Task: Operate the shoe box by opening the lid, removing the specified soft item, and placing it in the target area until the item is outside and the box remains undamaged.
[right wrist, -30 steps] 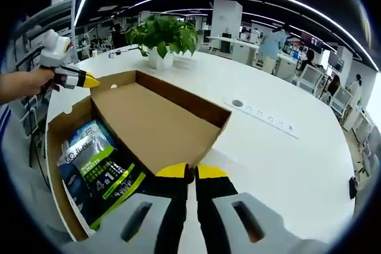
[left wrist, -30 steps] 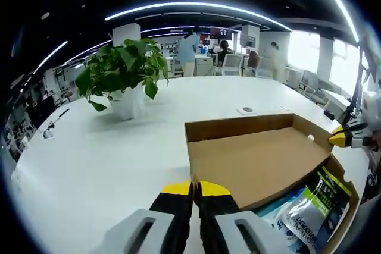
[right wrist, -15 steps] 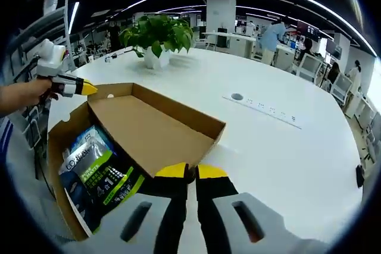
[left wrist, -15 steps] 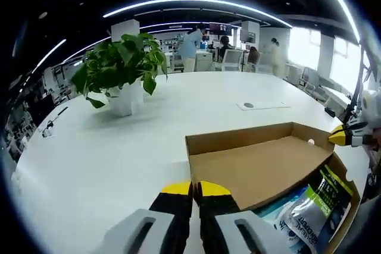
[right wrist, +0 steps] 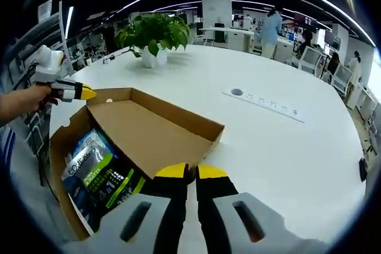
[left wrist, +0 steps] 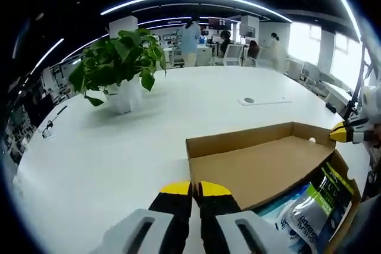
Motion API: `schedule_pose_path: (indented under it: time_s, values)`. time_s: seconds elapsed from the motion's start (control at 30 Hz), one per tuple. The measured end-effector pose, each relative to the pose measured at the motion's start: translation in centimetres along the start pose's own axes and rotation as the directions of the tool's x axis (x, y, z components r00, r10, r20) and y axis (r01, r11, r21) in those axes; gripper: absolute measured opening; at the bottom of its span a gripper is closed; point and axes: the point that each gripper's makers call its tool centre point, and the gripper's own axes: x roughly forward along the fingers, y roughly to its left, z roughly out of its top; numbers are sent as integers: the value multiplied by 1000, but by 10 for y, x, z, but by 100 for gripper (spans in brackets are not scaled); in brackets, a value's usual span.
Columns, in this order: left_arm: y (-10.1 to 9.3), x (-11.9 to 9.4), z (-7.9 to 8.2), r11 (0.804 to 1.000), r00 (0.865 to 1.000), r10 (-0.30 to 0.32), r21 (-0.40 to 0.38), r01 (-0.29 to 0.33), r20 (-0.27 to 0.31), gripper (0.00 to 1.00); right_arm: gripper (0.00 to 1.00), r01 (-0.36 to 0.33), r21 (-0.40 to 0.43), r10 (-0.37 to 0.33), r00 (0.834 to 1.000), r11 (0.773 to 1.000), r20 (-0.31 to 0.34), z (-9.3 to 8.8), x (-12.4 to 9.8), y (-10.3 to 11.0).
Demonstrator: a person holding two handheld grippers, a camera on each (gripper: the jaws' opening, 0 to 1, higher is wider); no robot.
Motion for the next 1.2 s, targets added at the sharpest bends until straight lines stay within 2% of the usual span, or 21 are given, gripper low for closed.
schedule_pose_path:
  time_s: [0.13, 0.27, 0.5, 0.83, 1.2]
  values:
    - [-1, -3, 0, 1000, 1000, -1, 8, 1, -5, 6, 5, -1, 12, 1, 1000, 1000, -6, 1, -1, 0]
    - [-3, -9, 1, 1000, 1000, -8, 0, 8, 6, 10, 14, -12, 33, 12, 1000, 999, 4, 2, -4, 2]
    - [-4, -21, 1, 1000, 1000, -8, -1, 8, 12, 17, 22, -29, 27, 28, 999, 999, 36, 8, -13, 9]
    - [-20, -43, -1, 999, 999, -44, 22, 44, 26, 23, 32, -55, -16, 56, 997, 998, 58, 6, -34, 17]
    - [-40, -60, -8, 993, 996, -90, 76, 89, 8, 28, 40, -95, -55, 99, 992, 994, 76, 4, -59, 29]
